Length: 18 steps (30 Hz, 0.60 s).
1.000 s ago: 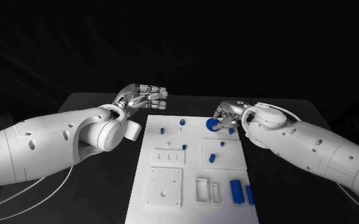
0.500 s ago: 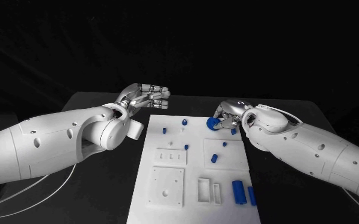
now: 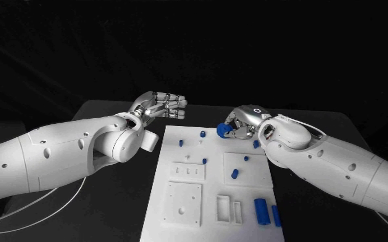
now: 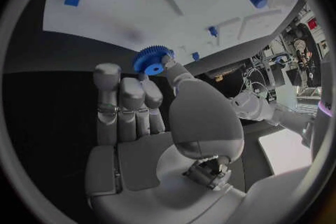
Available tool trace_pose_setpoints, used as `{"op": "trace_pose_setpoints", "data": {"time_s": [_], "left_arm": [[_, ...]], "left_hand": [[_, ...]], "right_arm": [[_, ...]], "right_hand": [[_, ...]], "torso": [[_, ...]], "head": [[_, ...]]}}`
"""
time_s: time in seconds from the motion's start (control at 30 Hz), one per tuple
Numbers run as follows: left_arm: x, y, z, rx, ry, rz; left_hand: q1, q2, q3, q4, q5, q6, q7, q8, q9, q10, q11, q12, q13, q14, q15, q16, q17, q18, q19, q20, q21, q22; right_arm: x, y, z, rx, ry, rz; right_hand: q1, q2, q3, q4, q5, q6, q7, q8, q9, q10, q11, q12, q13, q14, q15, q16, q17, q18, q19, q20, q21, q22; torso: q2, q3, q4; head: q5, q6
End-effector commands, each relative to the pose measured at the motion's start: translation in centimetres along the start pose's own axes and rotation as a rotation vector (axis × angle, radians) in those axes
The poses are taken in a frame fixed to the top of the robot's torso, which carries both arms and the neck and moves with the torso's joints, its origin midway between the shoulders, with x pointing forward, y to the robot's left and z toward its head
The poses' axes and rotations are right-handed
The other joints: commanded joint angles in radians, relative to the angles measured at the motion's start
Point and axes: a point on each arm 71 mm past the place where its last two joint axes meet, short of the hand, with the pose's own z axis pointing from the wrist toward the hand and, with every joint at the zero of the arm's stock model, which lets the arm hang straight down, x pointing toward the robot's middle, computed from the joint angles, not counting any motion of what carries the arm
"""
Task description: Assemble the parts on the task board
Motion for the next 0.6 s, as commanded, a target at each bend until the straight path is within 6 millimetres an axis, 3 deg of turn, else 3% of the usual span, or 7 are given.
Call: {"op": "trace_pose_setpoints", "data": {"time_s": [0.03, 0.4, 0.6], "left_arm": [[0.1, -0.2, 0.0, 0.012, 0.013, 0.001], [0.2, -0.2, 0.0, 0.013, 0.014, 0.001], [0.4, -0.2, 0.1, 0.015, 0.016, 0.0]], "left_hand": [[0.006, 0.003, 0.001, -0.003, 0.006, -0.008, 0.001, 0.001, -0.001, -0.009, 0.0, 0.003, 0.001, 0.007, 0.001, 0.001, 0.001, -0.014, 0.002, -0.005, 0.006, 0.001], [0.004, 0.003, 0.005, -0.008, 0.007, -0.005, 0.001, 0.001, 0.0, -0.008, 0.0, 0.003, 0.001, 0.007, 0.001, 0.001, 0.001, -0.013, 0.001, -0.005, 0.007, 0.001], [0.004, 0.003, 0.006, -0.009, 0.007, -0.004, 0.0, 0.001, 0.0, -0.008, 0.0, 0.003, 0.001, 0.005, 0.002, 0.0, 0.001, -0.014, 0.0, -0.004, 0.007, 0.001]], "right_arm": [[-0.5, 1.0, 0.1, -0.008, -0.07, -0.025], [0.1, 3.9, 0.4, -0.052, -0.071, -0.041], [0.8, 5.0, 0.7, -0.067, -0.058, -0.051]], "right_hand": [[0.001, -0.013, 0.008, 0.012, -0.011, 0.02, -0.009, 0.001, -0.001, 0.004, -0.004, -0.003, -0.001, 0.005, -0.002, 0.002, -0.001, -0.009, 0.052, -0.004, 0.009, 0.071], [0.008, -0.026, 0.026, 0.028, -0.018, 0.018, -0.008, 0.002, -0.001, 0.005, -0.003, -0.005, -0.004, 0.005, -0.002, 0.002, -0.003, -0.009, 0.052, -0.004, 0.009, 0.07], [0.01, -0.029, 0.039, 0.028, -0.01, 0.016, -0.007, 0.001, -0.001, 0.004, -0.003, -0.006, -0.005, 0.005, -0.002, 0.001, -0.004, -0.009, 0.052, -0.004, 0.01, 0.07]], "torso": [[0.0, 0.0001, 0.0006], [0.002, -0.0032, 0.0046], [0.002, -0.0023, 0.0055]], "head": [[0.003, 0.005], [0.012, 0.005], [0.019, 0.002]]}}
